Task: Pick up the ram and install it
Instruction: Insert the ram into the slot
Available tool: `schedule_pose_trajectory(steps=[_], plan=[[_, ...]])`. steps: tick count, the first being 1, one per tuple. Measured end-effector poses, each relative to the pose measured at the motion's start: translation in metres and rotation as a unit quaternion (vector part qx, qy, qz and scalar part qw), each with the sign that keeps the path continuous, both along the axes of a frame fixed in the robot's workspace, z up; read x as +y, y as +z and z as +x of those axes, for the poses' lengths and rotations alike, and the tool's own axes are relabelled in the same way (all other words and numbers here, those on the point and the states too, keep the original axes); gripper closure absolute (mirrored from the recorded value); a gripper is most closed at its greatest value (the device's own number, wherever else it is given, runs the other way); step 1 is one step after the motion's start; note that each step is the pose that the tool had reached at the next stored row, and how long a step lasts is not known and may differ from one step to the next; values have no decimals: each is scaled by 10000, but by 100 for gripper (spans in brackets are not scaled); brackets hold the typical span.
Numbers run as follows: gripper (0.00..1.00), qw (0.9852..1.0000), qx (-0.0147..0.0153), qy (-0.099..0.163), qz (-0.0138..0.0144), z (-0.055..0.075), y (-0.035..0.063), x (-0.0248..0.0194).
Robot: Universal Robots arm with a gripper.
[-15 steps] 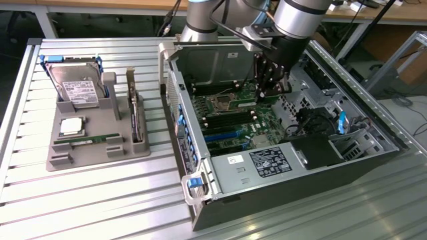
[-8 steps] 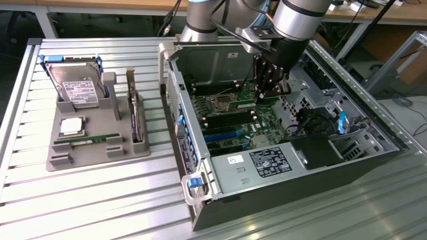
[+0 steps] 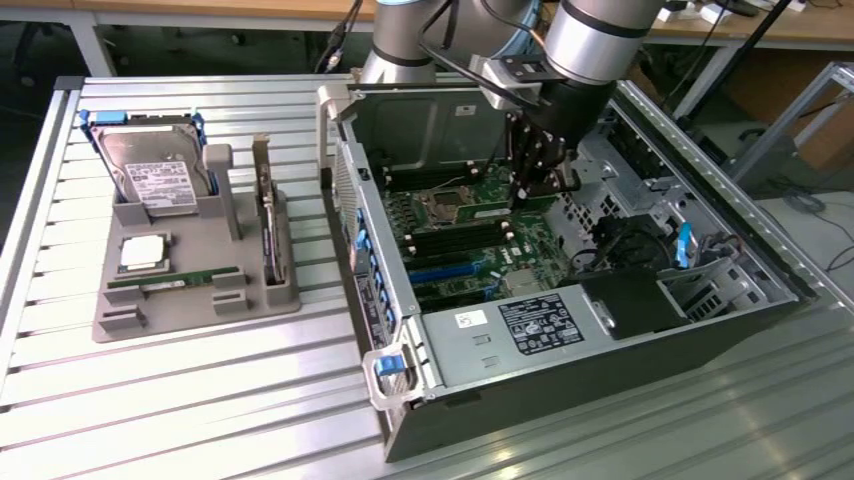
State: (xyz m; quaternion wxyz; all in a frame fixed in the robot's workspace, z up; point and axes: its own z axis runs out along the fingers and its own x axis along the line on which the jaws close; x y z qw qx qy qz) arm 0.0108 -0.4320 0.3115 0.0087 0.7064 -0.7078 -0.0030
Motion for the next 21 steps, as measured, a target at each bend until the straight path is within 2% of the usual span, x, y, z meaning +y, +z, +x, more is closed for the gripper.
schedule_pose_trajectory(steps=[21], plan=[[88, 10000, 0, 0, 0, 0, -96, 0]])
